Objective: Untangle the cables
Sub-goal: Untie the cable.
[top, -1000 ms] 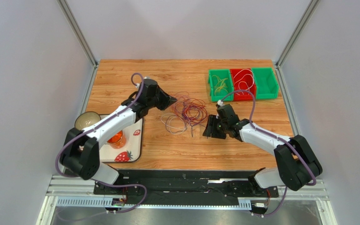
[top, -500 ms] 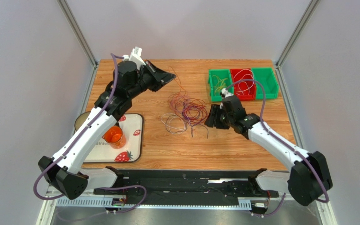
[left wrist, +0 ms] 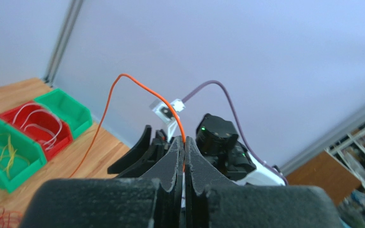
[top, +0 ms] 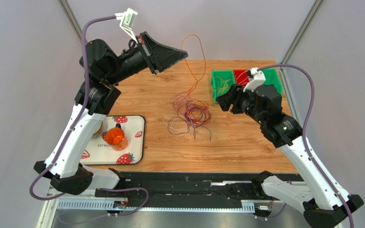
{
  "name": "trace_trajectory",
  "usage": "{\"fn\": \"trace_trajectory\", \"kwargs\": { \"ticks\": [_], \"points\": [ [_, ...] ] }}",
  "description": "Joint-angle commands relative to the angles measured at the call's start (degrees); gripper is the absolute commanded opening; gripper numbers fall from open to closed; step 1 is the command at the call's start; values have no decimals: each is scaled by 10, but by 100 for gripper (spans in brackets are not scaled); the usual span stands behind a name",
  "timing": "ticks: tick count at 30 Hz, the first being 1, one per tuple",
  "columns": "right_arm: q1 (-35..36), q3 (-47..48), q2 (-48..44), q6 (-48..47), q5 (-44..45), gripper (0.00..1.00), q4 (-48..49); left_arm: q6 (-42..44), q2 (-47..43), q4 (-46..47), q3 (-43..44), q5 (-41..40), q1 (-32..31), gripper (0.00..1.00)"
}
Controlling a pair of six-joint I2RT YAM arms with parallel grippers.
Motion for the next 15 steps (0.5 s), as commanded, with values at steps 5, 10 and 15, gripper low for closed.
{"fn": "trace_trajectory", "kwargs": {
  "ticks": [5, 10, 15],
  "points": [
    [1, 16, -46, -22, 33, 61, -1, -25, 76, 190, 159, 179, -3, 0],
    [1, -4, -62, -16, 39, 62, 7, 49, 96, 164, 227, 117, -2, 0],
    [1, -44, -76, -12, 40, 62, 11, -56, 107, 305, 179, 137, 2, 0]
  ]
}}
